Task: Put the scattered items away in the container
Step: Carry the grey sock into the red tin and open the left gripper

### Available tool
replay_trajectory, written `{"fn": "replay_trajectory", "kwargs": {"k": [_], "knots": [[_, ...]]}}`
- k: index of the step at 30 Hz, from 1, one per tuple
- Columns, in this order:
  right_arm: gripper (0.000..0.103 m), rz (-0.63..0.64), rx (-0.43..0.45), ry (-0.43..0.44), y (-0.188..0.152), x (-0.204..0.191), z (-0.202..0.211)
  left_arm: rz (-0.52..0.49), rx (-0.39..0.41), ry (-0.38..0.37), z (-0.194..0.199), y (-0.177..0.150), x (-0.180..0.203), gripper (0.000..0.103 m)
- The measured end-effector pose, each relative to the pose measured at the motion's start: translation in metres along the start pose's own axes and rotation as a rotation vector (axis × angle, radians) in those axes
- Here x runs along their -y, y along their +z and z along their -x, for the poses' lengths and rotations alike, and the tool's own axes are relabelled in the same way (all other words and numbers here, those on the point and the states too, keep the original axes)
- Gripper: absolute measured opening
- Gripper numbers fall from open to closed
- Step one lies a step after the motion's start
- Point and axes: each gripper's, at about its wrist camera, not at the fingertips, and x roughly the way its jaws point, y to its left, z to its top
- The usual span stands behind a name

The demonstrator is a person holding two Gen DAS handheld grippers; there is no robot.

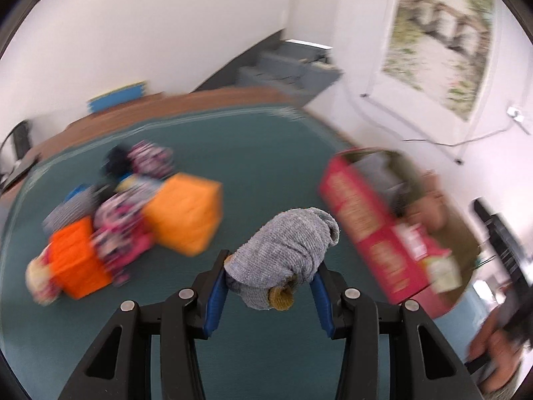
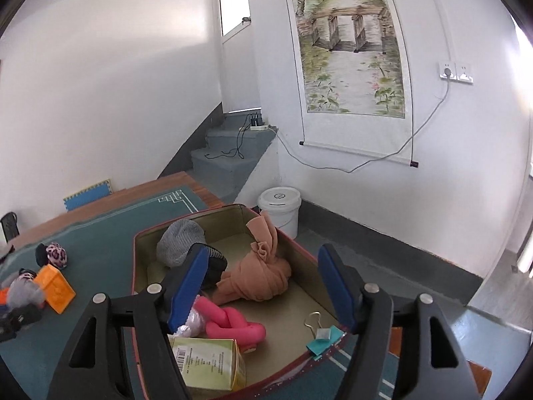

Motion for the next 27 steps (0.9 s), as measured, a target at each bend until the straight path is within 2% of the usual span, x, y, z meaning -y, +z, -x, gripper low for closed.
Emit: {"fn": "replay_trajectory", "kwargs": {"k": [9,19,21,24,27], "knots": [[0.073,-0.064,0.032,-0.027,0.004,0.014,0.006,-0.130,0.024,-0.128,-0.027,0.041,0.098,0.047],[0.073,-0.092,0.029,-0.034,0.004,0.020,0.006,-0.158,-0.026,-0.130,-0.059,0.047,0.118,0.047],[0.073,-0.089,0.031,-0.035,0.004,0.019,0.007,-0.155,-0.029,-0.137,-0.060,0.047,0.116,0.049],[0.073,-0.089,0.029,-0.035,0.004,0.019,0.006,-0.151,-0.033,-0.148,-0.060,0.046,0.114,0.060],[0.073,-0.089,0.024,-0.038,0.004,0.019,0.005,-0.147,-0.037,-0.158,-0.061,0.046,0.113,0.061]]}}
